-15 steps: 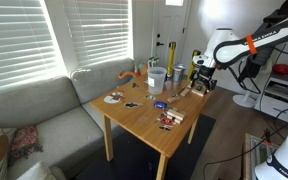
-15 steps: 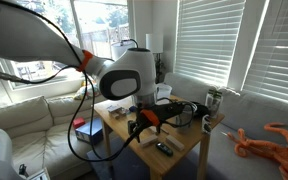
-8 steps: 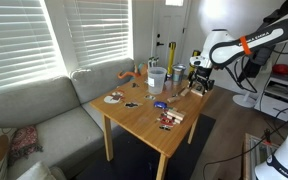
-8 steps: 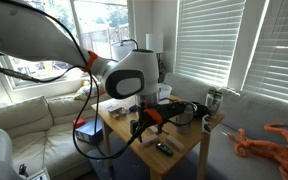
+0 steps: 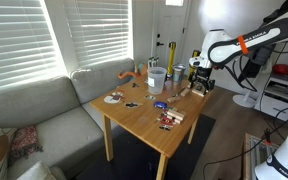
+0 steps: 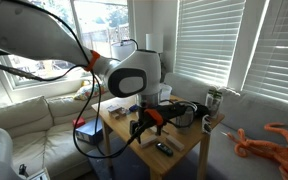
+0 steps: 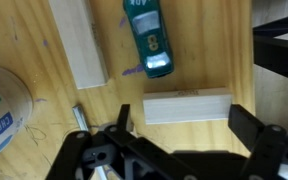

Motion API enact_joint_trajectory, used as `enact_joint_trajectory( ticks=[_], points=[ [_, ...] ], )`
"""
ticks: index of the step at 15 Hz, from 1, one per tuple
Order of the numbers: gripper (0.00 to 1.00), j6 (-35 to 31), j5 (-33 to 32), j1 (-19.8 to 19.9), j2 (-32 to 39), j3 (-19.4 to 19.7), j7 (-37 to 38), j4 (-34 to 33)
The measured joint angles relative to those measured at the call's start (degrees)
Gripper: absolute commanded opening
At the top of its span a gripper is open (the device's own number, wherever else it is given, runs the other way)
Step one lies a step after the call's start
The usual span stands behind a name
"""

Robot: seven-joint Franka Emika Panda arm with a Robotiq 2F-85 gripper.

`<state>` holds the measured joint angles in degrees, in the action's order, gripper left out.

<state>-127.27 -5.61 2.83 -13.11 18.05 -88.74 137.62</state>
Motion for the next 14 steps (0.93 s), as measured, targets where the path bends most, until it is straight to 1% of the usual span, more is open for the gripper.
enact_joint_trajectory(
  ticks=[4, 14],
  points=[
    [1.0, 1.9, 0.0, 0.7, 0.3, -0.2, 0.0, -0.5],
    [1.0, 3.0, 0.0, 1.2, 0.4, -0.4, 0.0, -0.8]
  ],
)
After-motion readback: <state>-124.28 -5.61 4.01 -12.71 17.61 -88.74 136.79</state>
